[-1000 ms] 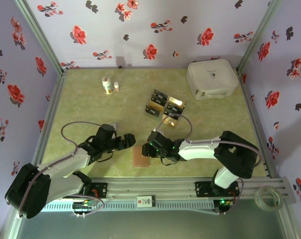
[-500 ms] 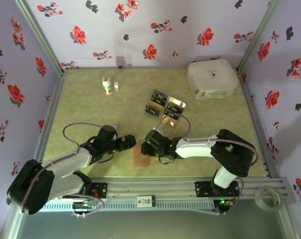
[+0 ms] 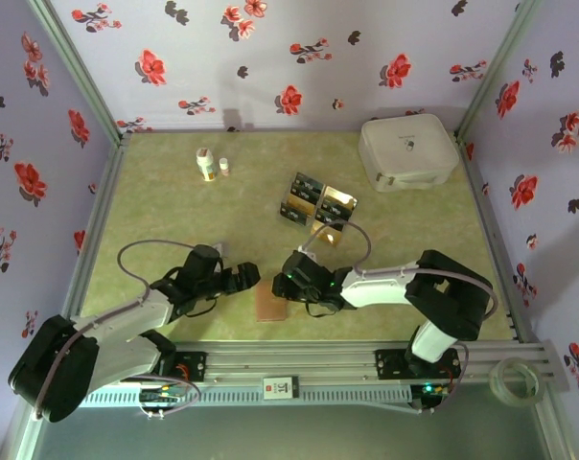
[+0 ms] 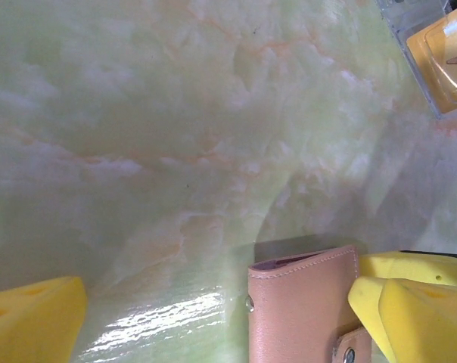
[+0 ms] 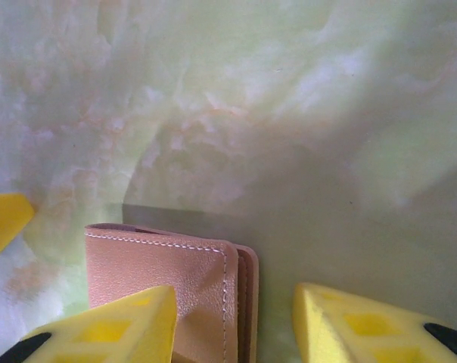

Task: Put the credit cards into the card holder

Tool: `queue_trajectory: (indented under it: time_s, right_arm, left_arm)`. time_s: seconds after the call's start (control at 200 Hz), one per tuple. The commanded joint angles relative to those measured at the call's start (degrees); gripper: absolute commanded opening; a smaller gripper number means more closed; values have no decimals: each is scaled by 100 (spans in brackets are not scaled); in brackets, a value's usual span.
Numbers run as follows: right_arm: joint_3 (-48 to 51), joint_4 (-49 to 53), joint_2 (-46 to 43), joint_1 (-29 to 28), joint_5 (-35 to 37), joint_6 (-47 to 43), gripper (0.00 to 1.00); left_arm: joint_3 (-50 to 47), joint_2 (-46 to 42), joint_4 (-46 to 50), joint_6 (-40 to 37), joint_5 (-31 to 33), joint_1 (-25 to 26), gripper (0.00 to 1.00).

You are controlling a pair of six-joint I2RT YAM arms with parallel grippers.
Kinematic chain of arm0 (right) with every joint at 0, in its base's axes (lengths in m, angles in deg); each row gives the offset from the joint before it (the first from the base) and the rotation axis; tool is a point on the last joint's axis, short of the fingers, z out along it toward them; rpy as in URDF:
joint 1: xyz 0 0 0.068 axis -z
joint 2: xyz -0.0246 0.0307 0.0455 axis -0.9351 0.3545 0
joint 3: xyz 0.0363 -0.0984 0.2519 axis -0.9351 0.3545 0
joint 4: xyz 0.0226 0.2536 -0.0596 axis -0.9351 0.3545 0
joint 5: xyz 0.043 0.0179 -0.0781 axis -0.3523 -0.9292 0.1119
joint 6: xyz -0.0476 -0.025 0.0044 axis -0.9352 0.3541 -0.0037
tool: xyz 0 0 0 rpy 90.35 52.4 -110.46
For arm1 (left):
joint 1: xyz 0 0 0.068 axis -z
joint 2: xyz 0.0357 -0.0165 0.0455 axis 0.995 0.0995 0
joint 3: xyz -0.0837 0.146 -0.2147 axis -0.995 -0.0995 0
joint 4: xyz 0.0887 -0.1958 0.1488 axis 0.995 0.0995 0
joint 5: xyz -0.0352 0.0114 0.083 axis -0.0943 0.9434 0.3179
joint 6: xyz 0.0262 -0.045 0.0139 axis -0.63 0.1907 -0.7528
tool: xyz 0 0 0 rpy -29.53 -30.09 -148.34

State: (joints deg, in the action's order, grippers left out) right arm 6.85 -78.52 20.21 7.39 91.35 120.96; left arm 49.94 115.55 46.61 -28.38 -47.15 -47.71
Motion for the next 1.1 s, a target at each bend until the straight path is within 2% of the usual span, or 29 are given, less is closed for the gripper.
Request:
queue_trajectory:
  time_s: [0.0, 0.41, 0.715, 1.095]
  right_arm:
    - [288, -364, 320, -243, -464, 361, 47]
    - [447, 89, -46, -583, -317, 420, 55]
    - [629, 455, -641, -643, -139, 396, 53]
    - [399, -246, -82, -638, -241, 369, 48]
  left_arm:
    - [-51, -34, -106, 114, -91, 75, 100]
    - [-52, 2, -143, 87, -145, 167, 100]
    - [-9, 53, -176, 97, -145, 216, 100]
    - [38, 279, -305, 105, -147, 297, 100]
